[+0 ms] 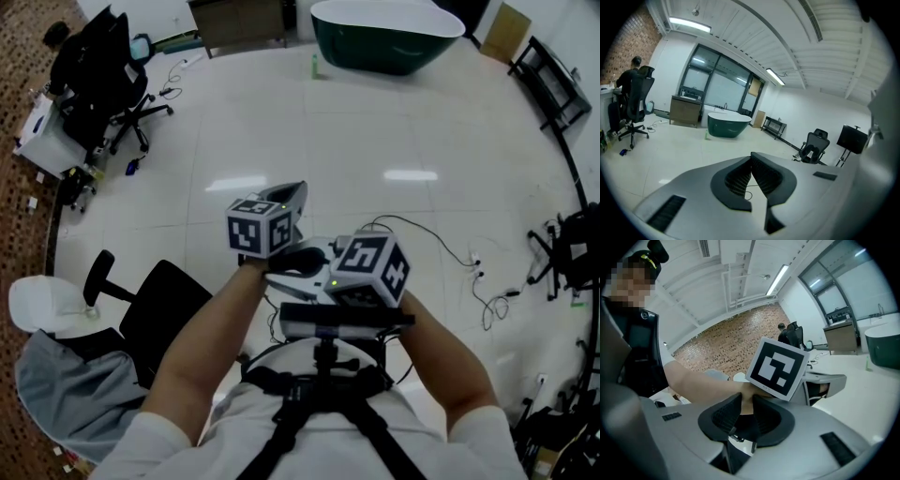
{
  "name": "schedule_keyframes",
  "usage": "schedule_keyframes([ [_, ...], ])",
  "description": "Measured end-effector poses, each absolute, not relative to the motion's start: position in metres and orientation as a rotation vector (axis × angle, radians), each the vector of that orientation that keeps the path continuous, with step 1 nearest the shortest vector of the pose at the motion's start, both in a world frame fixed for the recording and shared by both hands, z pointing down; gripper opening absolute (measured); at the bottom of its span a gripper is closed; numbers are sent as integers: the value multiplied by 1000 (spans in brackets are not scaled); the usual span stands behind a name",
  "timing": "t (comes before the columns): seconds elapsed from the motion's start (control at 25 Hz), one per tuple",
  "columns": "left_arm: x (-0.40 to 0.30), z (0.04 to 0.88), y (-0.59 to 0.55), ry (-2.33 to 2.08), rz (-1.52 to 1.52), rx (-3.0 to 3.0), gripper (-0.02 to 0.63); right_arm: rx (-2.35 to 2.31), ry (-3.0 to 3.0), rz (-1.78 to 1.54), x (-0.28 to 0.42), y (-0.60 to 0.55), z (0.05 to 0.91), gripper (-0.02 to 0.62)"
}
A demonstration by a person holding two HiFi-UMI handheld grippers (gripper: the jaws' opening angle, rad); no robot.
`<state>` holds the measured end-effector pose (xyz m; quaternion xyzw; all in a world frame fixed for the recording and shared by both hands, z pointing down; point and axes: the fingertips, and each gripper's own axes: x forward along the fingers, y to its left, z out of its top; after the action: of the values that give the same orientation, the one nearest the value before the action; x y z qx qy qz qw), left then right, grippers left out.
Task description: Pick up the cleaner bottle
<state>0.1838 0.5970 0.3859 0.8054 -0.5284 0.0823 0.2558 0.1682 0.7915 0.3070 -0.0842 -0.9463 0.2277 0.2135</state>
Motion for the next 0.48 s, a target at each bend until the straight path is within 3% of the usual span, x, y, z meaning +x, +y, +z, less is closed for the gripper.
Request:
schedule_keyframes([
  [0.28, 186, 395, 603, -1378, 202, 2170, -8, -177, -2658, 969, 167, 790, 312, 64],
  [0.48, 174, 401, 610, -1391, 92, 2143, -8, -86, -2696, 900, 170, 787, 330, 63],
])
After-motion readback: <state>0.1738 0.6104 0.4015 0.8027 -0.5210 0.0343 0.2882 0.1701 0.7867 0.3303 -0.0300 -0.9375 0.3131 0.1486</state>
